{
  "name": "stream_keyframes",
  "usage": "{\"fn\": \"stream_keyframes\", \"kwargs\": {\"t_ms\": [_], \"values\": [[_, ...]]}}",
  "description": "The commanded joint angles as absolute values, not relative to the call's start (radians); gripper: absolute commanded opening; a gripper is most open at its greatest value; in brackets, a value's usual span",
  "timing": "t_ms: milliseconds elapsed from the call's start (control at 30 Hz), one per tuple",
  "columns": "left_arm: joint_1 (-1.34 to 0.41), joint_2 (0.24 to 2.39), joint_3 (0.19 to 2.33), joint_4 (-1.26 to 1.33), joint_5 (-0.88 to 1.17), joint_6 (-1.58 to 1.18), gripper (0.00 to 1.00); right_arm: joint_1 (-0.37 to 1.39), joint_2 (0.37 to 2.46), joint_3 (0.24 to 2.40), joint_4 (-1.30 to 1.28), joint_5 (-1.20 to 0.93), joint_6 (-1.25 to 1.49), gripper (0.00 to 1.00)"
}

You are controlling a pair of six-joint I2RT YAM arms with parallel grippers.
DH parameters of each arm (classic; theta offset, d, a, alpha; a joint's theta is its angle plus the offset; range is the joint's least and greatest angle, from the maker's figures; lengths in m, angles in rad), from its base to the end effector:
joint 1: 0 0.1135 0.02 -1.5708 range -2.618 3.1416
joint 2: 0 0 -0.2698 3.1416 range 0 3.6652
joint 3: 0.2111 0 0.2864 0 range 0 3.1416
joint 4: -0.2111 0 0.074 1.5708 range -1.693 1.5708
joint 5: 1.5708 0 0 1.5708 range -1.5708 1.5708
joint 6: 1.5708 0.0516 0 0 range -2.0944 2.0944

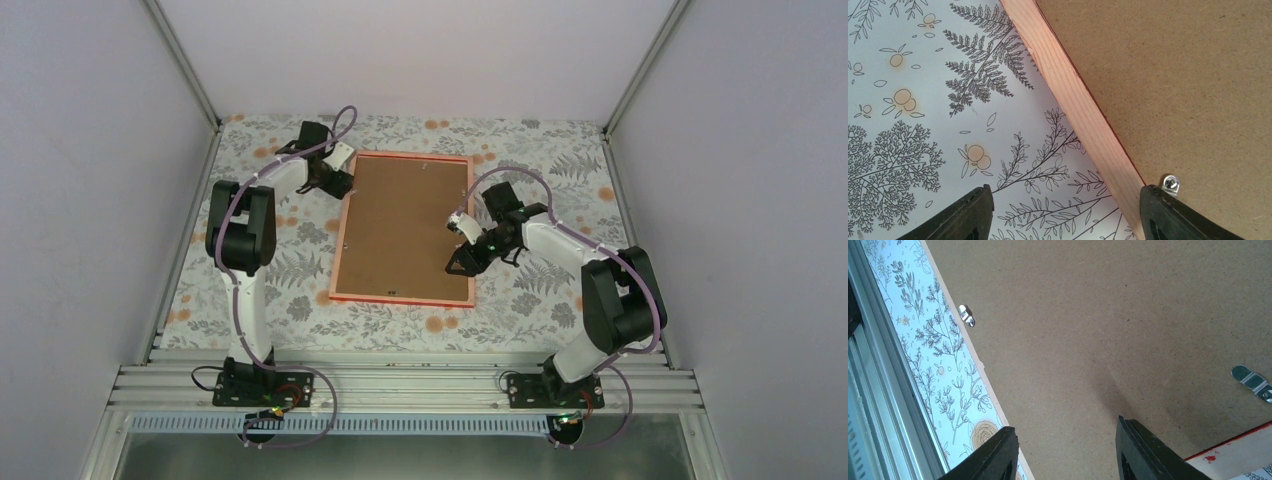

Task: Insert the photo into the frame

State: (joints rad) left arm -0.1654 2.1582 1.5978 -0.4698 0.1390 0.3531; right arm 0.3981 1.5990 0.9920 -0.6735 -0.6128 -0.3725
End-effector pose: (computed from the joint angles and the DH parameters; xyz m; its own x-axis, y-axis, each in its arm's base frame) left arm 0.4950 -0.0899 0.1328 -0.7128 0.4662 -0.5240 0.5115 0.8567 0.0665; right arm 0.2882 0.1534 0.1614 -0.6520 -0.5972 -0.4672 -0.7582 0.5077 0.4091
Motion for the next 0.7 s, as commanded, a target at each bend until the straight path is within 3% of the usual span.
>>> {"fn": "stream_keyframes", "kwargs": {"t_ms": [0, 433, 567, 667], "values": [[-0.170, 2.189, 1.585, -0.510, 0.125, 0.389, 0.73, 0.402, 1.607, 1.002, -0.658, -0.640, -0.373, 0.48], [-0.182, 2.064, 1.498, -0.576, 0.230, 0.493, 0.71, 0.402, 1.614, 1.008, -0.650, -0.643, -0.368, 0.48], [-0.165, 1.954, 1.464, -0.542, 0.280, 0.502, 0.71, 0.402, 1.611, 1.009, -0.652, -0.647, -0.368, 0.48], [-0.188, 1.801, 1.342, -0.522, 0.430, 0.623, 0.72, 0.402, 1.598, 1.002, -0.657, -0.645, -0.373, 0.48]]}}
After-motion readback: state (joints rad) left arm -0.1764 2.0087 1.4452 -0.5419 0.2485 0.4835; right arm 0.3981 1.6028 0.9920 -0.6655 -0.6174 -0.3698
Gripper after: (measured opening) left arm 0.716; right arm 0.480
